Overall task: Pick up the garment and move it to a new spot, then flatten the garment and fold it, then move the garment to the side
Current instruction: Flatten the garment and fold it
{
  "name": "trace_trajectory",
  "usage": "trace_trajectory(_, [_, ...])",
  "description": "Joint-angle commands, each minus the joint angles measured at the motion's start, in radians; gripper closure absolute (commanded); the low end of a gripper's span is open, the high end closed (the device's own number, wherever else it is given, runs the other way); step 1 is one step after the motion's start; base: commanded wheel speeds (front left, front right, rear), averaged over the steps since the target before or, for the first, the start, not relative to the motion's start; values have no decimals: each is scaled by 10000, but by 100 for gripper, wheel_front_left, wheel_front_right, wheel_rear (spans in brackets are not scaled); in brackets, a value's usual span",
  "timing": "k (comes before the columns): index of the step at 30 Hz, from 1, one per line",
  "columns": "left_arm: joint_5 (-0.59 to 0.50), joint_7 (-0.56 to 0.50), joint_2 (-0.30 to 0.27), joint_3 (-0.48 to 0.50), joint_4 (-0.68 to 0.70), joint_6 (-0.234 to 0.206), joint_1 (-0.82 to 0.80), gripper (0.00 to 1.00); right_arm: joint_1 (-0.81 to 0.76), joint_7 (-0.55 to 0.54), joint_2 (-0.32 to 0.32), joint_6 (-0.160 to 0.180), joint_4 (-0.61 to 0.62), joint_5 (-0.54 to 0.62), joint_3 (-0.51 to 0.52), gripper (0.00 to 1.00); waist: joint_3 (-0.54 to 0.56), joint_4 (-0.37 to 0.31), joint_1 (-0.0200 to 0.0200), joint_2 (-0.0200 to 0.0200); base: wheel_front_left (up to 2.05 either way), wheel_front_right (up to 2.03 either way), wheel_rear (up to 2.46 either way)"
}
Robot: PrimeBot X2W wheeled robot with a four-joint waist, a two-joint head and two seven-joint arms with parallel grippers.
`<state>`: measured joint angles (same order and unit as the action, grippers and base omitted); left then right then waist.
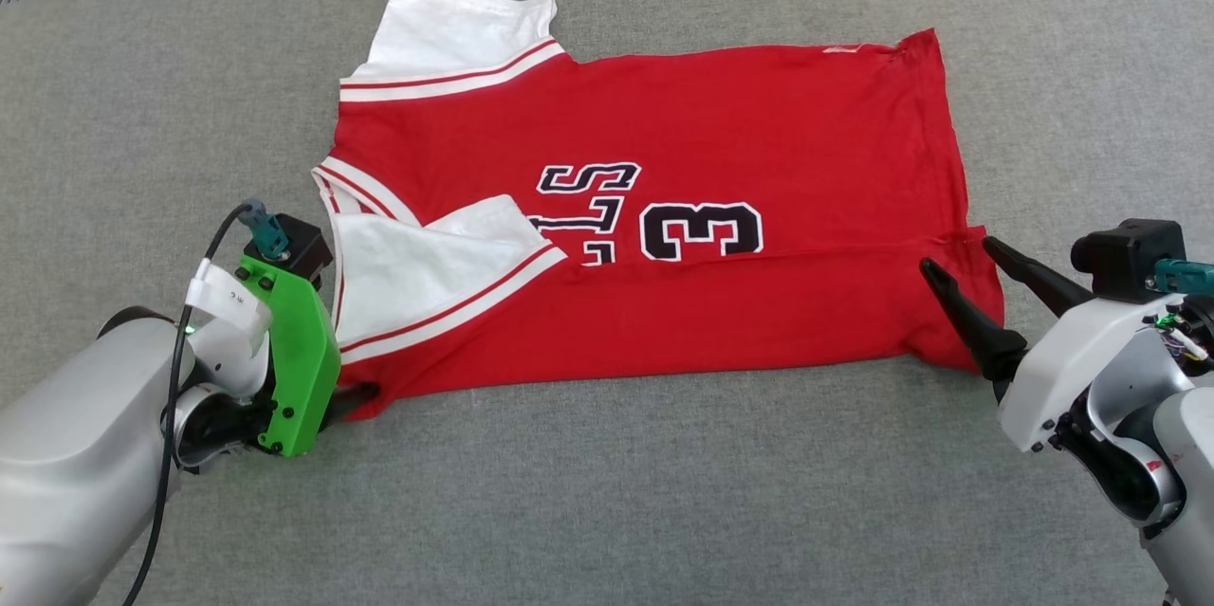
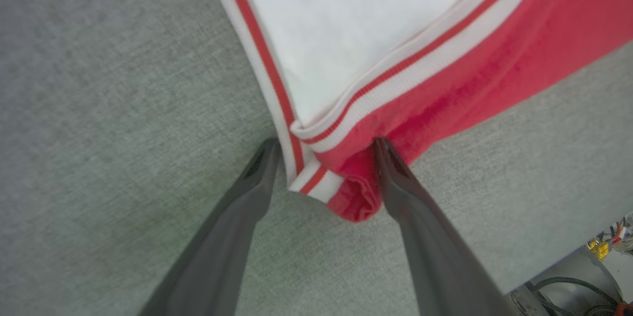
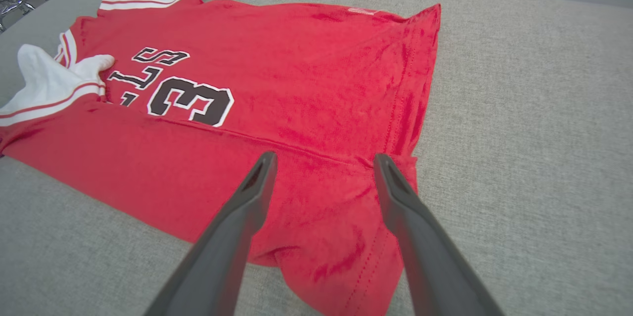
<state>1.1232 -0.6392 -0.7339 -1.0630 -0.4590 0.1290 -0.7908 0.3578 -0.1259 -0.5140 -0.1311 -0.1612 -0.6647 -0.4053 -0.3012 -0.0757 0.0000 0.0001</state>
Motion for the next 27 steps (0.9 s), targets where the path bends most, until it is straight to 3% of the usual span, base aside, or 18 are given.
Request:
trace_trajectory(1, [-114, 225, 383, -393, -213, 10, 562, 100, 195, 90, -77, 4, -34, -69, -14, 0, 46, 16, 0, -1, 0, 0, 0])
trace_trajectory(6, [-234, 1408, 226, -322, 66, 14, 540, 100, 300, 30, -574, 4, 95, -25, 46, 0, 293, 130, 0, -1, 0, 0, 0])
trace_trajectory(10, [-458, 2364, -38, -234, 516, 15, 508, 100, 399, -457, -1353, 4, 505, -90, 168, 0, 458, 263, 0, -1, 0, 0, 0])
trace_trajectory(14, [-589, 3024, -314, -37, 1115, -2, 517, 100, 474, -1549, -2333, 4, 1031, -448, 102, 0, 489, 397, 0, -1, 0, 0, 0])
trace_trajectory(19, [-770, 3369, -684, 127, 2047, -339, 569, 100, 589, -3253, -3179, 4, 1627, -1193, -47, 0, 377, 534, 0, -1, 0, 0, 0])
trace_trajectory(23, [-844, 3438, -878, 208, 2715, -630, 595, 100, 649, -4289, -3276, 4, 1654, -1551, -246, 0, 208, 650, 0, -1, 0, 0, 0])
trace_trajectory(27, [-962, 3455, -923, 230, 3139, -824, 538, 100, 750, -4816, -2981, 4, 1343, -1567, -542, 0, -23, 785, 0, -1, 0, 0, 0])
